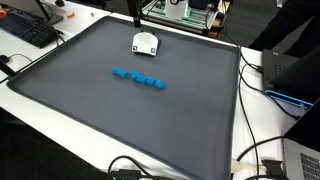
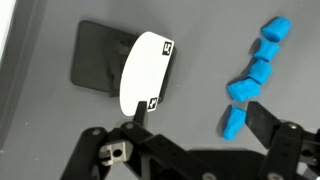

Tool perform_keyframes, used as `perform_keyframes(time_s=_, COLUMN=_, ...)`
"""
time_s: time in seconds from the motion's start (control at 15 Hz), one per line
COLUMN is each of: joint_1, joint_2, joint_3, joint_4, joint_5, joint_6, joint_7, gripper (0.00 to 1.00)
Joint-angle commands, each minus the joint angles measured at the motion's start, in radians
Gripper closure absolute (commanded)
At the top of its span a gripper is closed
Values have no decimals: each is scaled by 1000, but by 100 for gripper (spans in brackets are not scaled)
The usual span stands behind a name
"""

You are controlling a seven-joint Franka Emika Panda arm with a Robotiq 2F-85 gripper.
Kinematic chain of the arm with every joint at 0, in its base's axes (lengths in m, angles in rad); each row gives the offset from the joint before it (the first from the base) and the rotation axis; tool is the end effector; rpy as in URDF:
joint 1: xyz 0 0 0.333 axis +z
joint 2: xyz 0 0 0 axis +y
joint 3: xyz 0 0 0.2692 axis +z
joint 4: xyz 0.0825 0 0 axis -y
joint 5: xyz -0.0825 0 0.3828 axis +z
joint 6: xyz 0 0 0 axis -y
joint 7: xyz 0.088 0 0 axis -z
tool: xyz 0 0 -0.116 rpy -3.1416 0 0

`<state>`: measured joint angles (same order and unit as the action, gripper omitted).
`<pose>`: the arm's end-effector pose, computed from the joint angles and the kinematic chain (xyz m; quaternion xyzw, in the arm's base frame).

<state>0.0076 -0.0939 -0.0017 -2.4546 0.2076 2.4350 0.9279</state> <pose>0.4814 0.0046 0.2859 -0.8562 0.5104 -0.0014 0.0793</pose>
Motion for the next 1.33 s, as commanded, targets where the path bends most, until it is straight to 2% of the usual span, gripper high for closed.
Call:
perform_keyframes(time_s=0.0, joint_1=-1, joint_2=-45, joint_3=20, joint_4=44, joint_5=-81, joint_6=-94, joint_7=-105, gripper=0)
perform_keyframes(time_s=0.13, joint_1=2, joint_2=-44, joint_3=33, joint_4=83, joint_5=-124, joint_6=-132, joint_7=-162, gripper=0)
perform_keyframes(time_s=0.6, joint_1=32, joint_2=-18, joint_3=75, joint_4=189, joint_5=-141, joint_6=-197, joint_7=-461, gripper=0)
perform_keyframes(time_s=1.0, joint_1=57, joint_2=11, joint_3=93, joint_4=247, joint_5=-185, joint_6=-232, joint_7=-711, gripper=0)
perform_keyframes(time_s=1.27, joint_1=66, joint_2=30, joint_3=94, joint_4=271, joint_5=-207, joint_6=-230, joint_7=-823, gripper=0)
